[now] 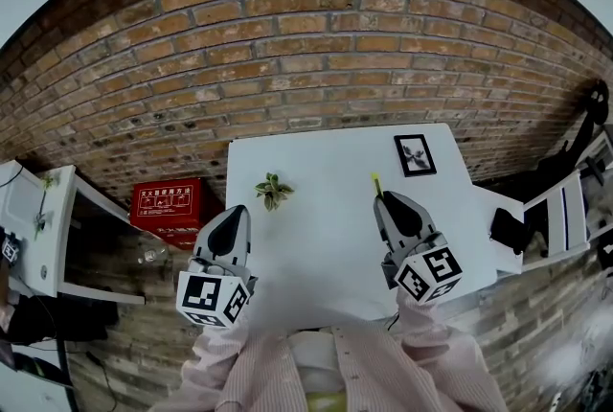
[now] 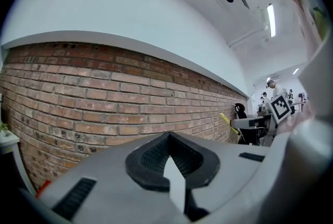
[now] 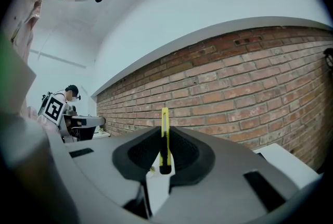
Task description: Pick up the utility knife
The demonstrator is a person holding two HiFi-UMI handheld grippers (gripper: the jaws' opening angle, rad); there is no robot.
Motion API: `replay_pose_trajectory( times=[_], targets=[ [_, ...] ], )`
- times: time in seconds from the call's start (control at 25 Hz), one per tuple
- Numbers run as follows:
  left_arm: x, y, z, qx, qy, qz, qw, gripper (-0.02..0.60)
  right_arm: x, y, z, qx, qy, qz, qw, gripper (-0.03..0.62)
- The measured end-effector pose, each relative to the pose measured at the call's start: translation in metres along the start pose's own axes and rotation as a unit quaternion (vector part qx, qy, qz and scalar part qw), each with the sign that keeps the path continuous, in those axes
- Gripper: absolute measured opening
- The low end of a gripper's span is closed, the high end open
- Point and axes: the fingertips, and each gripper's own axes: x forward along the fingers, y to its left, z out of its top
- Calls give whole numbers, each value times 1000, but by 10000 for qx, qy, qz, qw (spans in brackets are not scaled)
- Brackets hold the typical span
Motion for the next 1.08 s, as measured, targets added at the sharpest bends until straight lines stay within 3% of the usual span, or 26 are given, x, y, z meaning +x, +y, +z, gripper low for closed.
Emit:
replay_pose_trajectory(
  times=[1.08],
  targets=[
    [-3, -5, -2, -81, 41, 136, 9999, -9, -17, -11, 18, 127, -251, 42, 9996, 52]
  ],
)
